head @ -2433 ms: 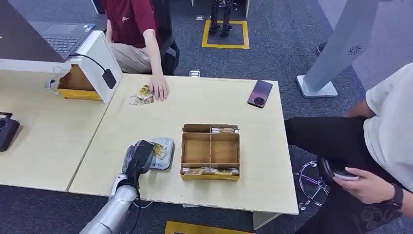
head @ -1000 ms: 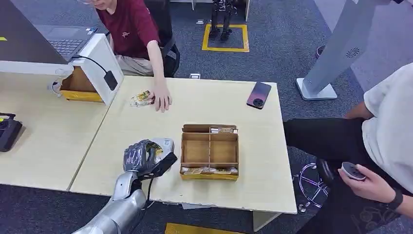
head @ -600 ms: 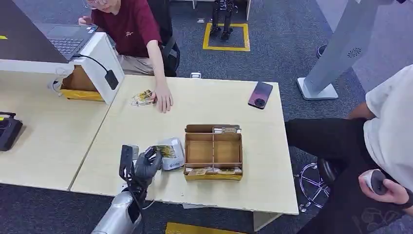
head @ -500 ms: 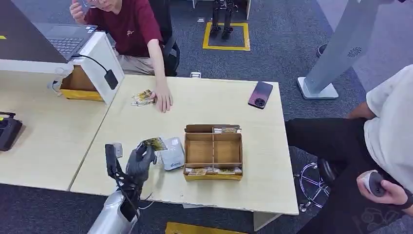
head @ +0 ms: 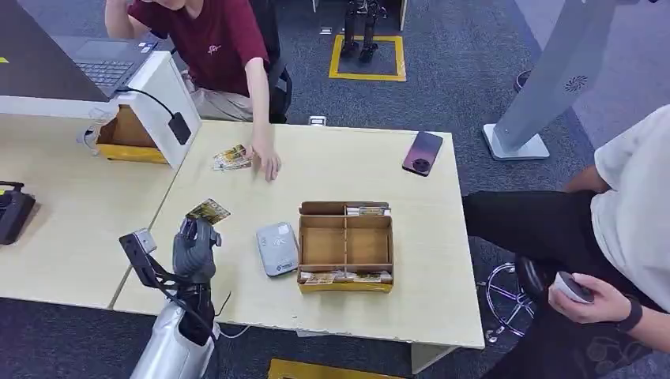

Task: Pass the card to the sensor for recognition and then transmit it.

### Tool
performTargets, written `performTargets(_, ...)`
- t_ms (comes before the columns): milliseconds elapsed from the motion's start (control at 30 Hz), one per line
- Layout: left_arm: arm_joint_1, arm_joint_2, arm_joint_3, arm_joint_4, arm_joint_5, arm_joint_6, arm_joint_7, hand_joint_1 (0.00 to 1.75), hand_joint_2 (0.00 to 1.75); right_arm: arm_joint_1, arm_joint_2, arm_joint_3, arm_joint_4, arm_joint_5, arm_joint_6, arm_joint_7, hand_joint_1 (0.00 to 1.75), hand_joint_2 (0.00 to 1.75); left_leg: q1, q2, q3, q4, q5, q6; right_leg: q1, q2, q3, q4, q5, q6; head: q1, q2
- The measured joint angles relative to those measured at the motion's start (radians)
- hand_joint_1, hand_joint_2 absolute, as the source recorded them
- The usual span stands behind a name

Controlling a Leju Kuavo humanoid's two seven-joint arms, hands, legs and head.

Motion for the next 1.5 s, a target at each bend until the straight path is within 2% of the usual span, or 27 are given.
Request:
performTargets(33, -0.003, 0.000, 0.000, 0.000, -0.037, 0.041, -0.023, 1.75, 1.75, 0.000, 0.000, 0.000, 0.000, 0.002, 0.000, 0.000, 0.00, 1.75, 0.000, 0.000, 0.000, 0.000, 0.000, 0.000, 0.000, 0.000, 0.000, 0.000, 0.000, 0.000, 0.000, 0.000)
performTargets(100, -0.015, 0.000, 0.000, 0.004, -0.150, 0.170, -0.076, 1.75, 1.75, -0.001, 0.002, 0.000, 0.000, 0.013, 0.000, 0.001, 0.00, 1.75, 0.000, 0.000, 0.000, 0.000, 0.000, 0.000, 0.000, 0.000, 0.000, 0.000, 0.000, 0.000, 0.000, 0.000)
performTargets(167, -0.036, 0.000, 0.000, 0.021, -0.225, 0.252, -0.114, 1.75, 1.75, -0.002, 0.003, 0.000, 0.000, 0.019, 0.000, 0.003, 0.00, 1.75, 0.000, 0.000, 0.000, 0.000, 0.000, 0.000, 0.000, 0.000, 0.000, 0.000, 0.000, 0.000, 0.000, 0.000)
performTargets(300, -0.087, -0.001, 0.000, 0.085, -0.327, 0.369, -0.172, 1.75, 1.75, -0.006, 0.005, 0.000, 0.000, 0.037, 0.001, 0.008, 0.00, 1.75, 0.000, 0.000, 0.000, 0.000, 0.000, 0.000, 0.000, 0.000, -0.001, 0.000, 0.000, 0.000, 0.000, 0.000)
performTargets(433, -0.143, -0.001, 0.000, 0.154, -0.355, 0.409, -0.189, 1.75, 1.75, -0.008, 0.005, 0.000, 0.000, 0.046, 0.002, 0.011, 0.00, 1.75, 0.000, 0.000, 0.000, 0.000, 0.000, 0.000, 0.000, 0.000, -0.001, 0.000, 0.000, 0.000, 0.000, 0.000)
performTargets(533, -0.195, 0.000, 0.000, 0.228, -0.419, 0.491, -0.197, 1.75, 1.75, -0.012, 0.005, 0.002, 0.000, 0.056, 0.003, 0.014, 0.00, 1.75, 0.000, 0.000, -0.001, 0.000, 0.000, -0.001, 0.000, 0.000, -0.001, 0.000, 0.000, 0.000, 0.000, 0.000)
performTargets(567, -0.211, 0.000, 0.009, 0.262, -0.474, 0.505, -0.206, 1.75, 1.75, -0.013, 0.005, 0.003, -0.001, 0.061, 0.005, 0.018, 0.00, 1.75, 0.000, 0.000, -0.001, 0.000, 0.000, -0.001, 0.000, 0.000, -0.001, 0.000, 0.000, 0.000, 0.000, 0.000)
performTargets(600, -0.228, -0.001, 0.030, 0.283, -0.551, 0.511, -0.216, 1.75, 1.75, -0.014, 0.006, 0.003, -0.001, 0.066, 0.006, 0.021, 0.00, 1.75, 0.000, 0.000, -0.001, 0.000, 0.000, -0.001, 0.000, 0.000, -0.001, 0.000, 0.000, 0.000, 0.000, 0.000)
performTargets(667, -0.255, -0.010, 0.079, 0.316, -0.632, 0.514, -0.223, 1.75, 1.75, -0.017, 0.006, 0.004, -0.001, 0.070, 0.008, 0.023, 0.00, 1.75, 0.000, 0.000, -0.001, 0.000, 0.000, -0.001, 0.000, 0.000, -0.001, 0.000, 0.000, 0.000, 0.000, 0.000)
performTargets(800, -0.272, -0.025, 0.161, 0.346, -0.723, 0.515, -0.224, 1.75, 1.75, -0.018, 0.006, 0.005, -0.002, 0.074, 0.009, 0.026, 0.00, 1.75, 0.000, 0.000, -0.001, 0.000, 0.000, -0.001, 0.000, 0.000, -0.001, 0.000, 0.000, 0.000, 0.000, 0.000)
performTargets(1067, -0.286, -0.048, 0.251, 0.372, -0.750, 0.516, -0.225, 1.75, 1.75, -0.019, 0.007, 0.005, -0.002, 0.082, 0.011, 0.029, 0.00, 1.75, 0.000, 0.000, -0.001, 0.000, 0.000, -0.001, 0.000, 0.000, -0.001, 0.000, 0.000, 0.000, 0.000, 0.000)
performTargets(1433, -0.291, -0.057, 0.282, 0.384, -0.746, 0.516, -0.226, 1.75, 1.75, -0.020, 0.008, 0.006, -0.002, 0.083, 0.013, 0.031, 0.00, 1.75, 0.000, 0.000, -0.001, 0.000, 0.000, -0.001, 0.000, 0.001, -0.001, 0.000, 0.000, 0.000, 0.000, 0.000)
performTargets(1467, -0.291, -0.057, 0.282, 0.384, -0.746, 0.516, -0.226, 0.00, 1.75, -0.021, 0.008, 0.006, -0.002, 0.084, 0.014, 0.031, 0.00, 1.75, 0.000, 0.000, -0.001, 0.000, 0.000, -0.001, 0.000, 0.001, -0.001, 0.000, 0.000, 0.000, 0.000, 0.000)
performTargets(1500, -0.291, -0.058, 0.282, 0.384, -0.745, 0.516, -0.226, 0.00, 1.75, -0.021, 0.008, 0.006, -0.002, 0.084, 0.014, 0.031, 0.00, 1.75, 0.000, 0.000, -0.001, 0.000, 0.000, -0.001, 0.000, 0.001, -0.001, 0.000, 0.000, 0.000, 0.000, 0.000)
